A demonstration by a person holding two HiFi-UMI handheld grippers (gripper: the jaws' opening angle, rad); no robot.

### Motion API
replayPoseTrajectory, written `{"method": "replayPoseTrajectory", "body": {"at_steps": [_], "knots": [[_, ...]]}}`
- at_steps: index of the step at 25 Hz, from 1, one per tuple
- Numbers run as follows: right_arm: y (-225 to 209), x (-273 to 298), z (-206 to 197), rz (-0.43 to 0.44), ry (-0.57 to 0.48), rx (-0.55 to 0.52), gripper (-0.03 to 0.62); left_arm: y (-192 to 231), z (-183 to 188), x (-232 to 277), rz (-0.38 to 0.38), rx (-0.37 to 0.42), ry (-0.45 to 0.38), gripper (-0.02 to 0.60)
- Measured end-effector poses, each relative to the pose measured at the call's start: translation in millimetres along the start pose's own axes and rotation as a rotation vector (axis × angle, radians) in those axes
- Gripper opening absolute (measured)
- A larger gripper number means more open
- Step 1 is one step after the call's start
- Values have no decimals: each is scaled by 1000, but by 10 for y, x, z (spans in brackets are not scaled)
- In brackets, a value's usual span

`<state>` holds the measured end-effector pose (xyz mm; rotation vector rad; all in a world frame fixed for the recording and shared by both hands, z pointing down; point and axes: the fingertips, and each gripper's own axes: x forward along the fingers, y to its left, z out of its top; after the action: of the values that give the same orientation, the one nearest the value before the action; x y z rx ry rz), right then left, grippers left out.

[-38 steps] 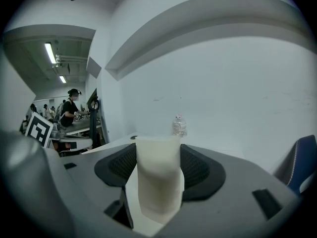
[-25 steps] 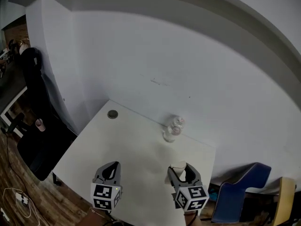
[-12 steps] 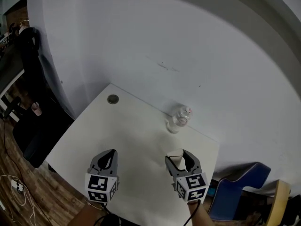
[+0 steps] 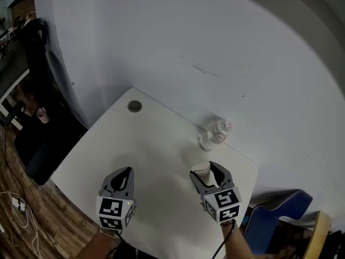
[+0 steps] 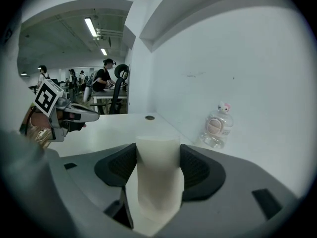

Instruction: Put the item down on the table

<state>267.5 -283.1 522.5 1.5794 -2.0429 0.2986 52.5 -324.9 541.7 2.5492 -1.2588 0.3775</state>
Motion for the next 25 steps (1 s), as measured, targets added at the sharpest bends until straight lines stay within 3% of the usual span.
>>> {"method": "replayPoseTrajectory", "body": {"at_steps": [7,25], "knots": [[85,217,100,70,33,-60,295,110,-21,34,8,-14,7,17],[261,573,73,128,99,-187,293,258,-126,95,4,-39,43,17]]}}
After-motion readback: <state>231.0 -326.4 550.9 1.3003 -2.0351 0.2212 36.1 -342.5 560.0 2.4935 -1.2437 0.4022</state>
